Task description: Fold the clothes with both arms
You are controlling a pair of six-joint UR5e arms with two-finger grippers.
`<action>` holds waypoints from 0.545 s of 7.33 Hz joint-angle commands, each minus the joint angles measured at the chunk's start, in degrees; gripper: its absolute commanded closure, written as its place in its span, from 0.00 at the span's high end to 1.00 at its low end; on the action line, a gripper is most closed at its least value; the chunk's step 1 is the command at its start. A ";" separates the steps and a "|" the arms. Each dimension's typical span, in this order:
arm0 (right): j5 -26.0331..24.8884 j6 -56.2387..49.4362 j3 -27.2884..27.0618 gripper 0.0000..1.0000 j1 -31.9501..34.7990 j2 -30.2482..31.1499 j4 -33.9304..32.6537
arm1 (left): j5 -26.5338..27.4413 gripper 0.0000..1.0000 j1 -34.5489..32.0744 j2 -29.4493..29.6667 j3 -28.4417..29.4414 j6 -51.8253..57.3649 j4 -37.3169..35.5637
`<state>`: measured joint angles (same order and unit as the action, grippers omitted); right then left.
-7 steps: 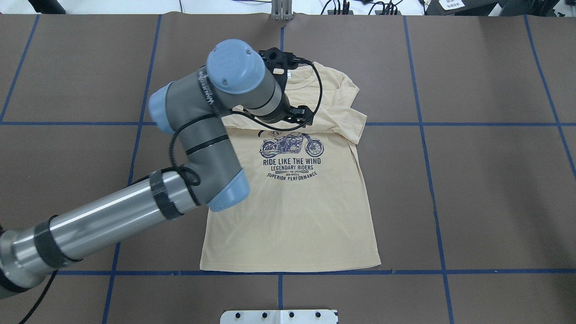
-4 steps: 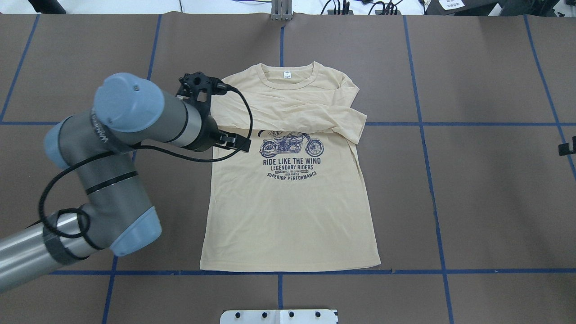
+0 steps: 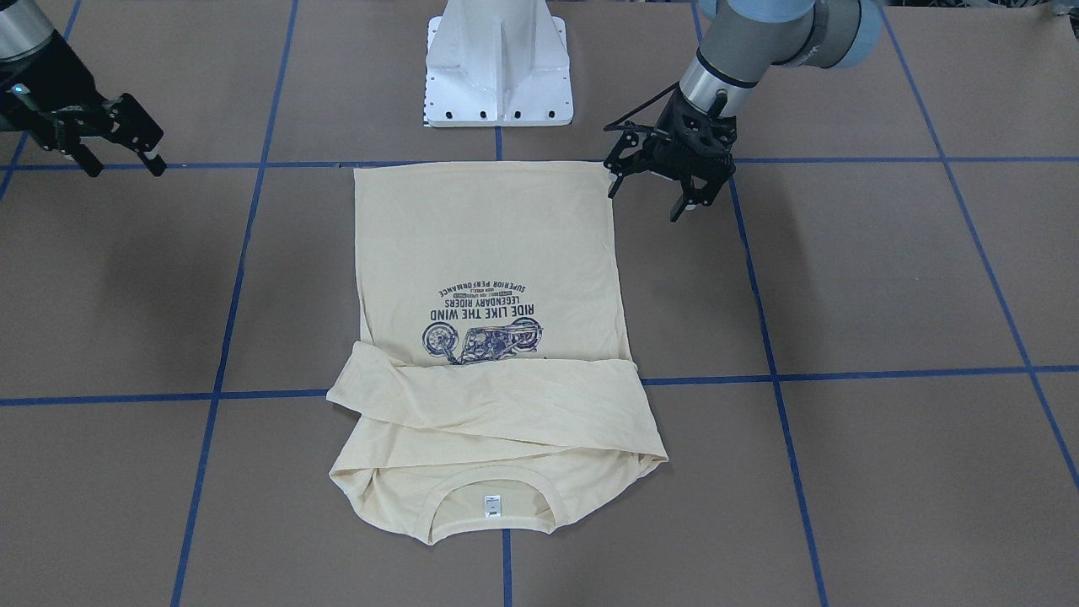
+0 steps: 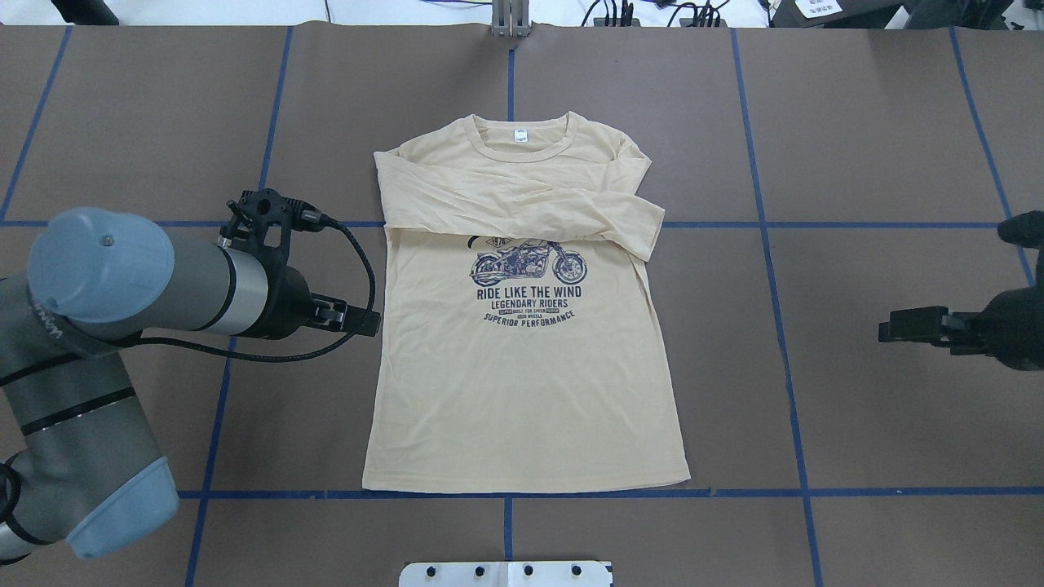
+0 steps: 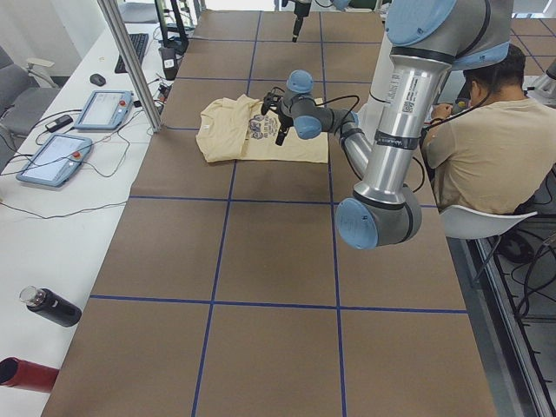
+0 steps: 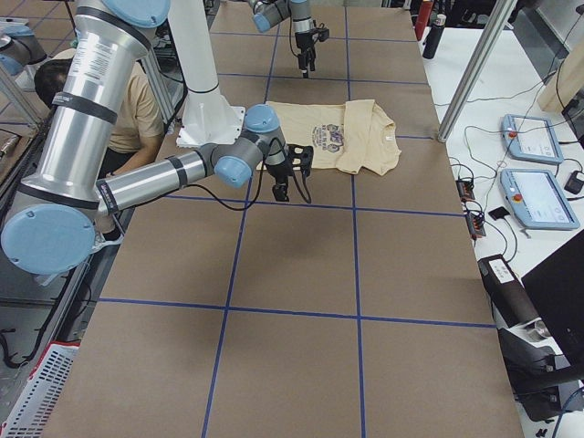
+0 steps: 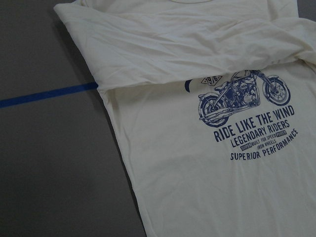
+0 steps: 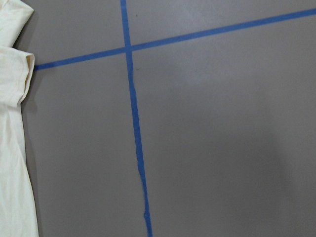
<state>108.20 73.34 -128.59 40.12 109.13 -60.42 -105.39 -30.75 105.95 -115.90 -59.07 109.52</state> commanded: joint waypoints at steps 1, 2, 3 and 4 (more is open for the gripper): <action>-16.21 11.97 -1.13 1.00 -17.28 -0.06 -0.14 | 5.88 1.00 8.21 -1.09 -0.46 -9.01 0.08; -20.97 14.35 -1.05 1.00 -21.96 -0.15 -0.40 | 9.20 1.00 12.52 -1.70 -0.46 -13.92 -0.01; -22.06 14.64 -1.13 1.00 -23.66 -0.24 -0.58 | 10.19 1.00 14.91 -2.14 -0.38 -16.05 -0.01; -22.85 14.64 -1.13 1.00 -24.98 -0.76 -2.41 | 11.86 0.99 16.41 -3.28 -0.20 -16.95 -0.01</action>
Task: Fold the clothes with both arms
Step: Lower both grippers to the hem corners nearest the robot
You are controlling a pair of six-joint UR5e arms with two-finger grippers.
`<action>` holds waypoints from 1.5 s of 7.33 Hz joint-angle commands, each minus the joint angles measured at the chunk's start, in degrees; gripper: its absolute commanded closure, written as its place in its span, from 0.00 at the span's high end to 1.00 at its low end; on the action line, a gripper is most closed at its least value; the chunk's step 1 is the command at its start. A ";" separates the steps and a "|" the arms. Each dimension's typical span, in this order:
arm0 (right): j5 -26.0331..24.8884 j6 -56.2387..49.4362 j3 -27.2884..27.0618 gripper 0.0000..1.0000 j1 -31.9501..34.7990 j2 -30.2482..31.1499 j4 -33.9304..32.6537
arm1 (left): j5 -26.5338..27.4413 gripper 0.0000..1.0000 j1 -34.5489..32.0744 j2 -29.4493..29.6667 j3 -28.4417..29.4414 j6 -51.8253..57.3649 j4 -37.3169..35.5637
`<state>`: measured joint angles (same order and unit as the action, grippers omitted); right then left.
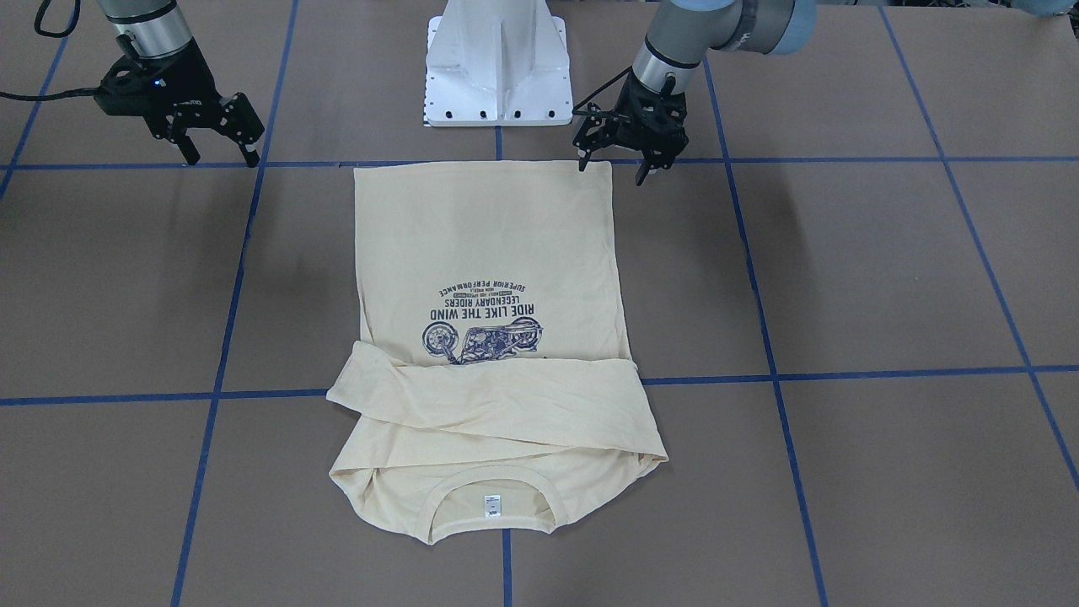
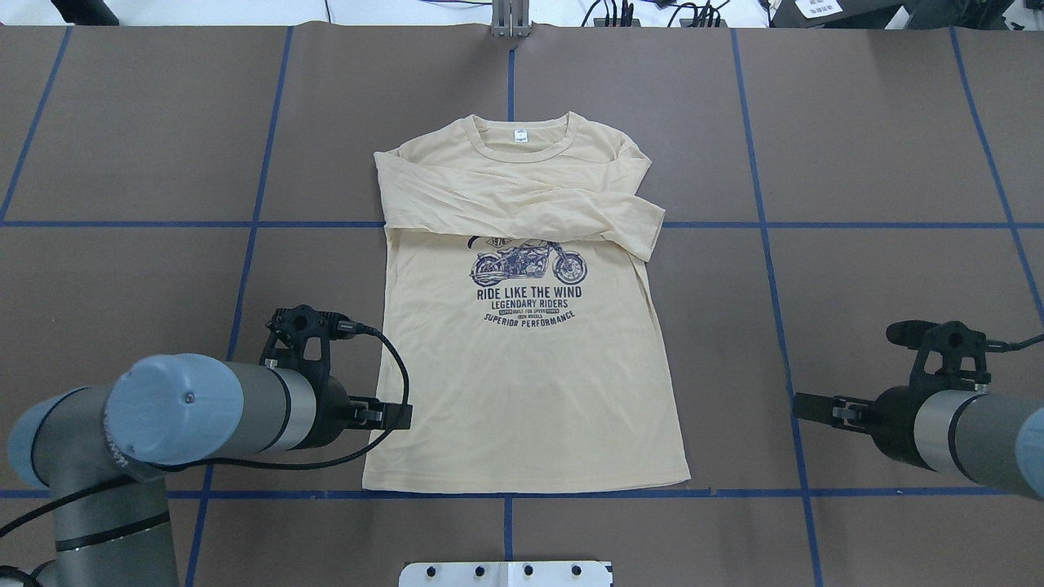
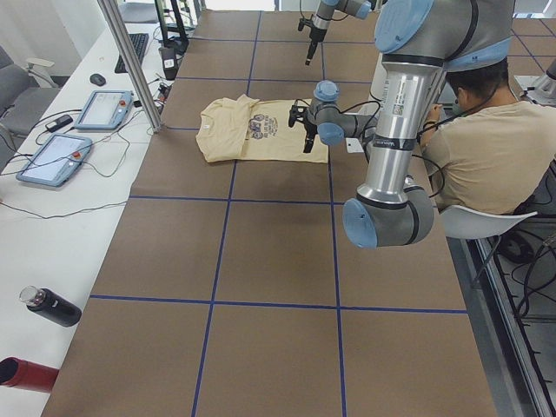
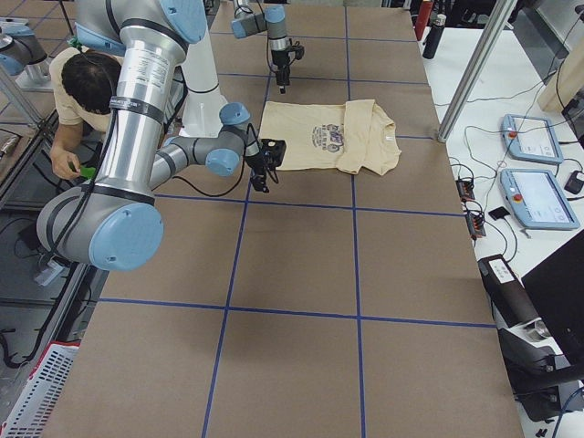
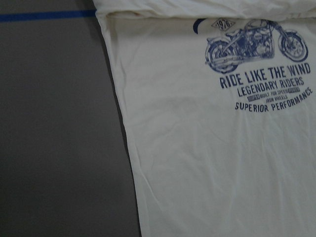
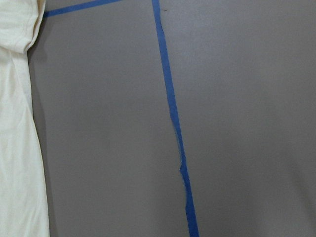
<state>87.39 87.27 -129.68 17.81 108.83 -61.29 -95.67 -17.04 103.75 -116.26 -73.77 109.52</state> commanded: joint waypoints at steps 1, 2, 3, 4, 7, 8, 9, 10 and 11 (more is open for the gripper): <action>-2.66 0.71 -0.05 1.00 -3.21 -3.59 -5.47 | 2.33 0.99 3.15 -1.71 0.24 -2.34 -0.01; -2.66 0.71 -0.05 1.00 -3.48 -8.84 -12.29 | 2.33 0.97 3.94 -1.97 0.42 -2.43 -0.01; -2.66 0.71 -0.05 1.00 -3.65 -13.07 -18.02 | 2.42 0.96 4.30 -1.98 0.59 -2.52 -0.10; -2.75 0.71 0.21 1.00 -3.74 -14.16 -18.86 | 2.42 0.86 5.43 -1.98 0.77 -5.13 -0.19; -2.84 0.79 0.30 1.00 -4.09 -14.26 -18.87 | 2.33 0.60 7.20 -1.89 1.99 -6.30 -0.19; -2.84 0.88 0.30 1.00 -4.27 -14.17 -18.87 | 2.25 0.56 7.20 -1.71 2.26 -6.21 -0.19; -3.28 0.88 0.30 1.00 -4.27 -14.26 -18.87 | 2.07 0.54 7.20 -1.36 2.26 -6.21 -0.19; -3.37 0.97 0.30 1.00 -4.36 -14.26 -18.87 | 1.98 0.52 7.20 -1.19 2.26 -6.21 -0.19; -3.37 0.97 0.30 1.00 -4.36 -14.17 -18.87 | 1.98 0.51 7.20 -1.18 2.35 -6.21 -0.27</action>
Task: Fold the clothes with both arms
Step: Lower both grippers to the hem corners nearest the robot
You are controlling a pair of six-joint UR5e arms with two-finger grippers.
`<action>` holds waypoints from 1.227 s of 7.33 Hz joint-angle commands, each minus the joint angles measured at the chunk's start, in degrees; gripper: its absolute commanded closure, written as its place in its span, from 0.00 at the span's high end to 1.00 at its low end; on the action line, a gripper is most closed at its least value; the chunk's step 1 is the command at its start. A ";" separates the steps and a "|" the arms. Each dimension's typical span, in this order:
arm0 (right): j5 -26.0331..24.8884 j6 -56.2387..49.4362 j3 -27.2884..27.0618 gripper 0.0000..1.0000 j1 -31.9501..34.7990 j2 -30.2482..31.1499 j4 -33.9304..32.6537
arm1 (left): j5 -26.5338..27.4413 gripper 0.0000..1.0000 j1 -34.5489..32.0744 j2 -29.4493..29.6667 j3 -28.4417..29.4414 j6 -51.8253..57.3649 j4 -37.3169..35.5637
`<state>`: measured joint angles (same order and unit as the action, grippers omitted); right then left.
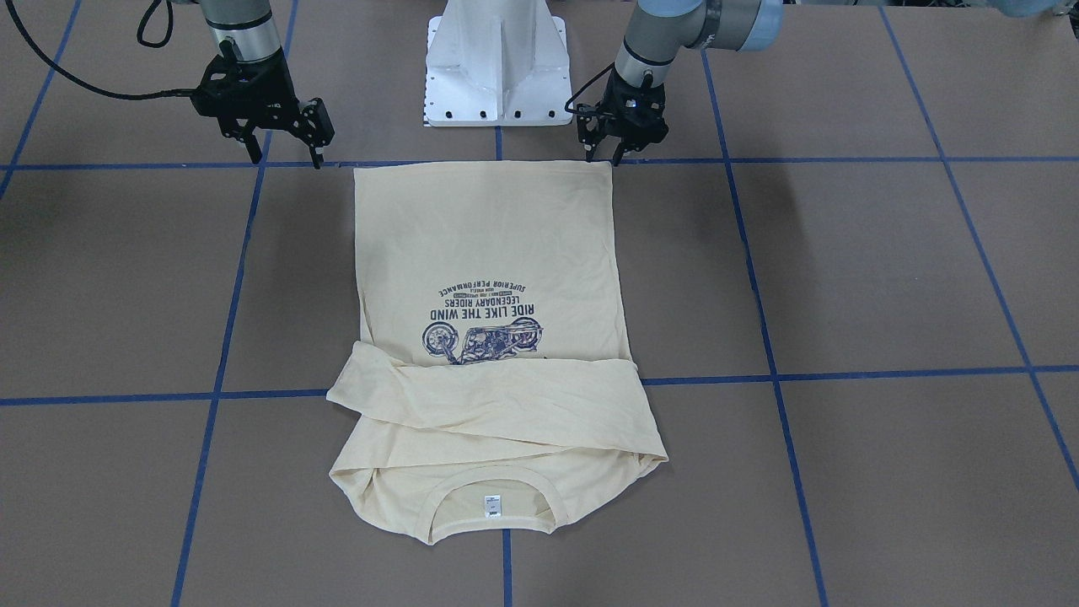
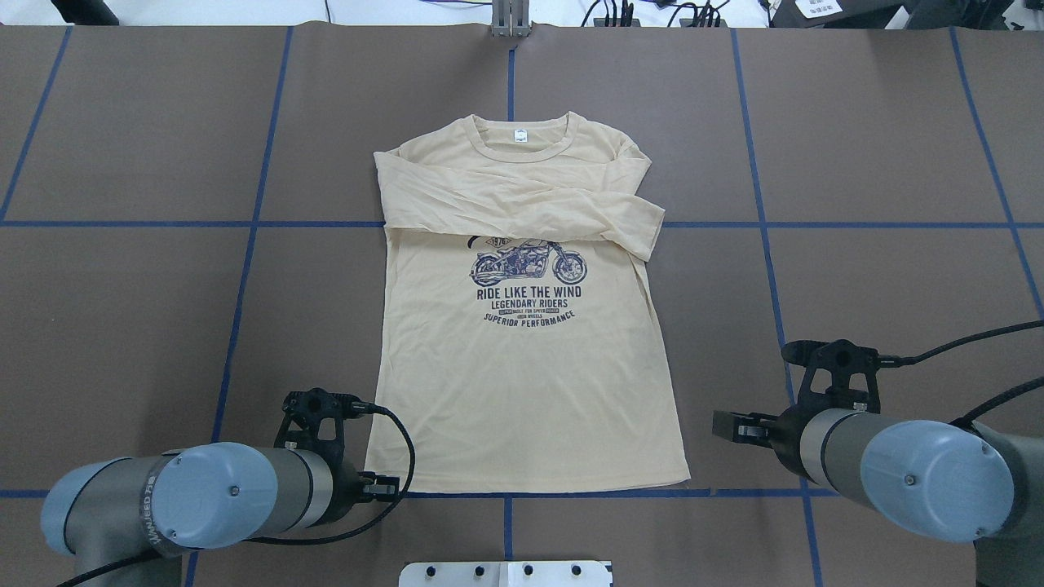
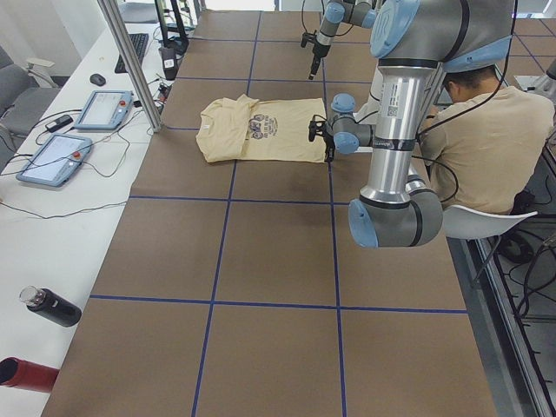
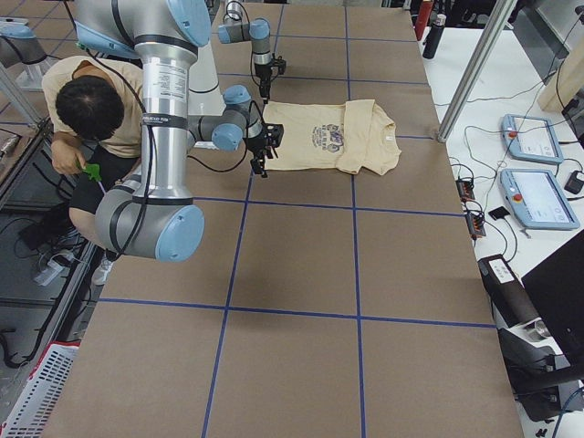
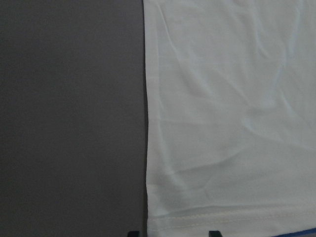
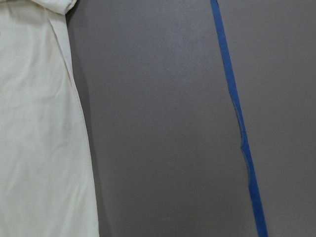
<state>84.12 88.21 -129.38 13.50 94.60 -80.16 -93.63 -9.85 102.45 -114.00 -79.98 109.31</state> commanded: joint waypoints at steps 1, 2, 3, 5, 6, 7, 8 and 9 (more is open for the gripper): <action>-0.09 0.04 0.00 1.00 -0.06 -0.03 0.00 | 0.02 0.50 0.01 0.03 0.79 0.00 -0.07; -0.09 0.04 0.00 1.00 -0.06 -0.03 0.00 | 0.03 0.49 0.01 0.12 1.23 0.00 -0.07; -0.09 0.04 0.00 1.00 -0.06 -0.03 0.00 | 0.03 0.49 0.01 0.12 1.24 0.00 -0.07; -0.18 -0.05 0.00 1.00 0.03 0.06 0.00 | -0.06 0.38 0.01 0.12 1.32 0.00 -0.07; -0.18 0.04 0.00 1.00 -0.06 -0.03 0.00 | 0.02 0.22 0.01 0.12 1.32 -0.09 -0.07; -0.18 0.04 0.00 1.00 -0.06 -0.03 0.00 | 0.03 0.00 0.01 0.12 1.32 -0.26 -0.07; -0.18 0.04 0.00 1.00 -0.06 -0.03 0.00 | 0.11 0.00 -0.08 0.12 1.24 -0.35 -0.07; -0.27 0.73 0.18 1.00 -0.40 -0.12 0.09 | 0.11 0.00 -0.17 0.12 0.80 -0.35 -0.07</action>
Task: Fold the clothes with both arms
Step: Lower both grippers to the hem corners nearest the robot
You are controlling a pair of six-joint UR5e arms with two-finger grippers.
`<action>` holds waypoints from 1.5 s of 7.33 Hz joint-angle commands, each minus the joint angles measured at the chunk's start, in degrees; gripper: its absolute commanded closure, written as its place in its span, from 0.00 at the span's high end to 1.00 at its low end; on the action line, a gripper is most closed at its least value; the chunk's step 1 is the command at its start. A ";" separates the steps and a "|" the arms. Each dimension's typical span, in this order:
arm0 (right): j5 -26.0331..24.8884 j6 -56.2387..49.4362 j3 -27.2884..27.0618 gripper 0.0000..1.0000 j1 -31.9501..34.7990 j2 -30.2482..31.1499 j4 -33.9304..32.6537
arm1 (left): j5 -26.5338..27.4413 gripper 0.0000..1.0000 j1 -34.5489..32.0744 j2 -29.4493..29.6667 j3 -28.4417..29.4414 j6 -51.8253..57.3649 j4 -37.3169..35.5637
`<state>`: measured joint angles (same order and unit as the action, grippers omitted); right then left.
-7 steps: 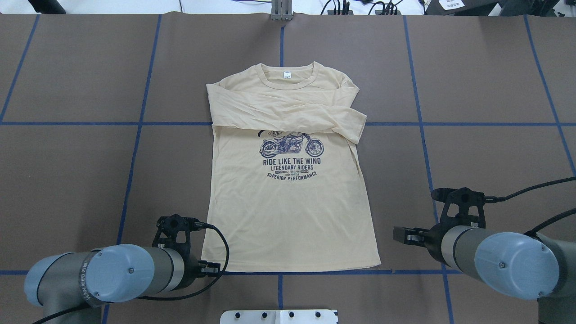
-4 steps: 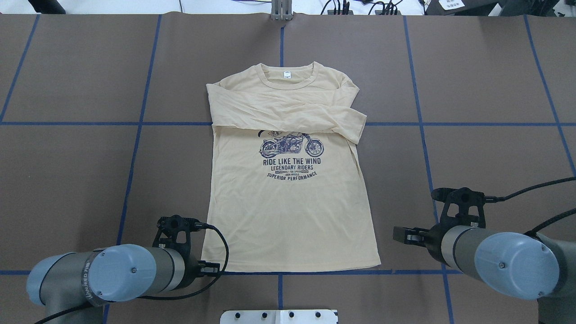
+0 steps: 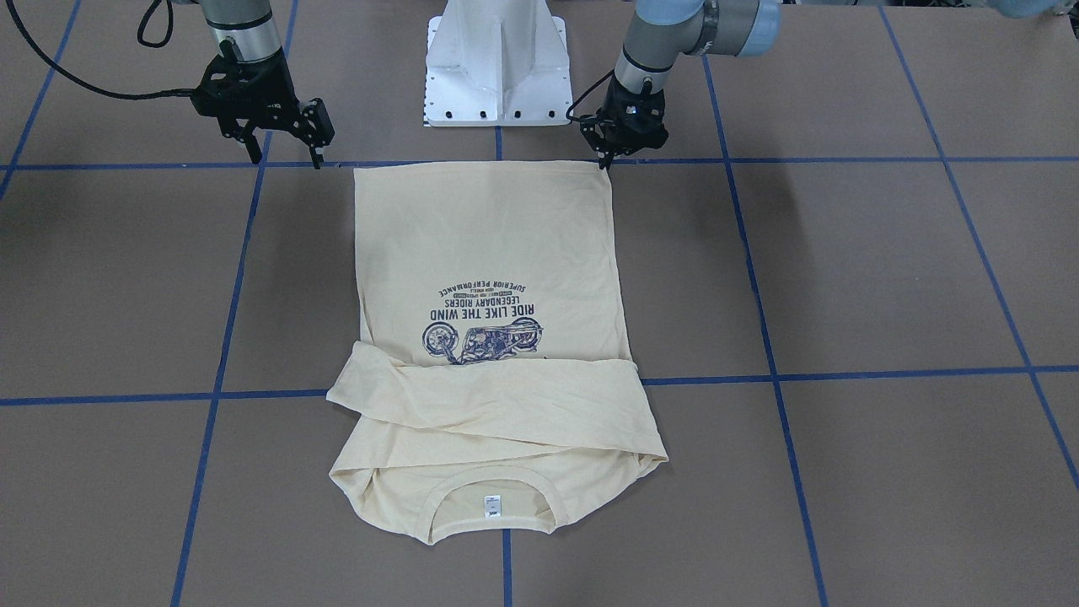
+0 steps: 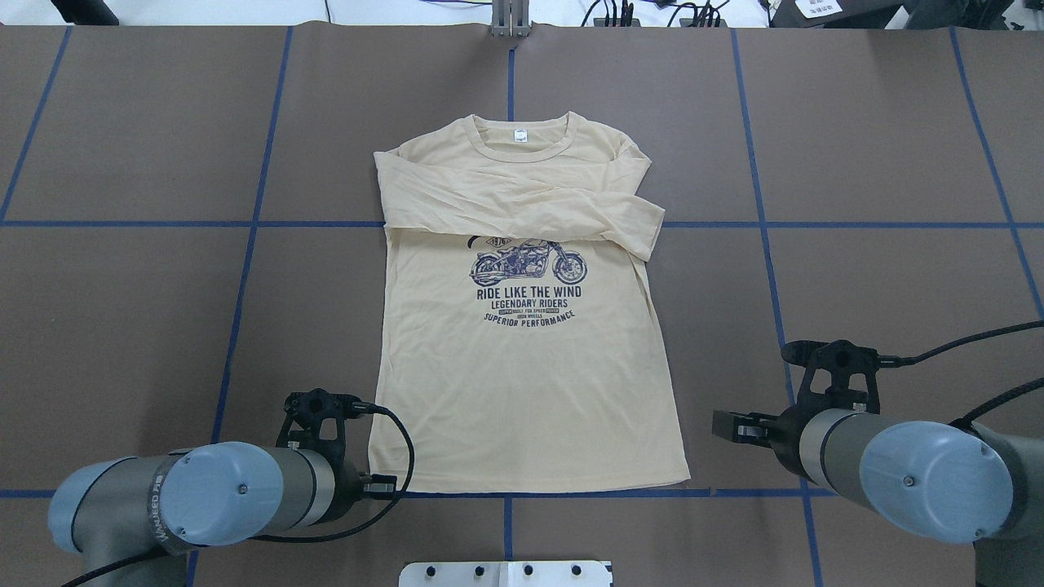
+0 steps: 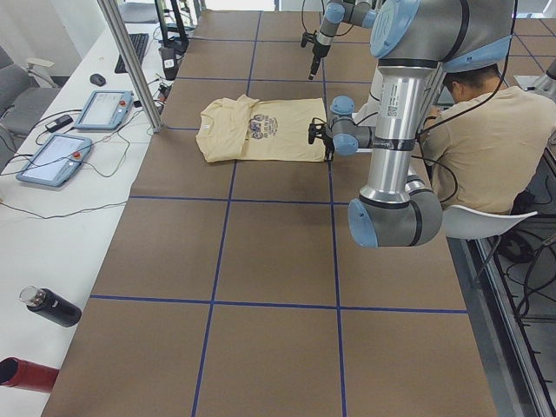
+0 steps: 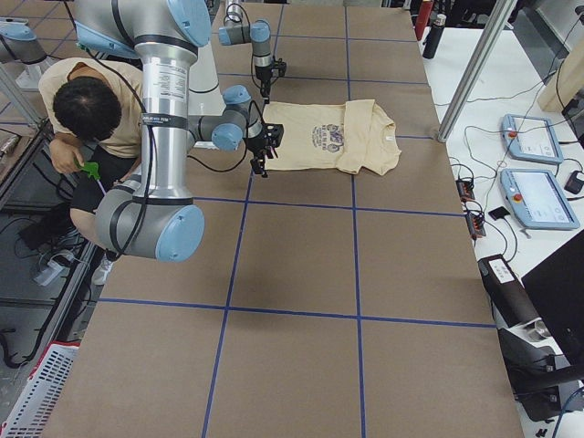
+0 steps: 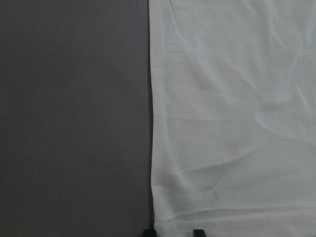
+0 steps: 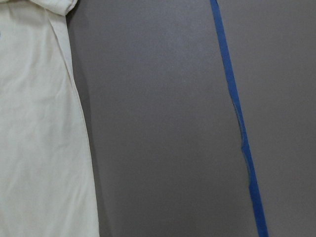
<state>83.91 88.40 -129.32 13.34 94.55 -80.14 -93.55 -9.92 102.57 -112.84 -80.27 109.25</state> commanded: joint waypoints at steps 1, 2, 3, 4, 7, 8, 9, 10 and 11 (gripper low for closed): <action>-1.11 2.46 0.82 1.00 -1.12 -1.64 0.07 | 0.04 0.00 -0.10 0.00 -0.63 -0.06 0.09; -2.86 3.78 2.65 0.99 -2.00 -4.78 0.07 | 0.04 0.00 -0.10 0.00 -0.72 0.03 0.00; -5.31 4.66 4.93 0.92 -3.49 -7.60 -0.02 | 0.04 0.00 -0.18 0.00 -0.80 -0.06 0.09; -6.30 4.76 6.52 0.79 -4.89 -8.50 -0.02 | 0.04 0.00 -0.10 0.00 -1.15 -0.06 0.00; -7.88 4.85 9.43 0.57 -7.01 -10.70 -0.19 | -0.23 0.00 -0.10 0.17 -2.30 -0.76 0.09; -9.28 4.85 9.61 0.56 -7.71 -10.53 -0.45 | -0.23 0.00 -0.10 0.17 -2.30 -1.02 0.09; -9.73 4.85 9.79 0.54 -8.42 -10.53 -1.68 | -0.23 0.00 -0.10 0.17 -2.30 -1.11 0.09; -10.78 5.37 9.79 0.49 -9.38 -10.53 -2.12 | -0.14 0.00 -0.10 0.09 -2.30 -1.63 0.09; -11.05 6.94 9.79 0.48 -10.35 -10.62 -3.35 | -0.23 0.00 -0.10 0.09 -2.30 -1.90 0.09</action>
<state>73.56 93.97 -119.58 4.20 84.00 -82.23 -93.74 -10.02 102.70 -115.13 -81.76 109.33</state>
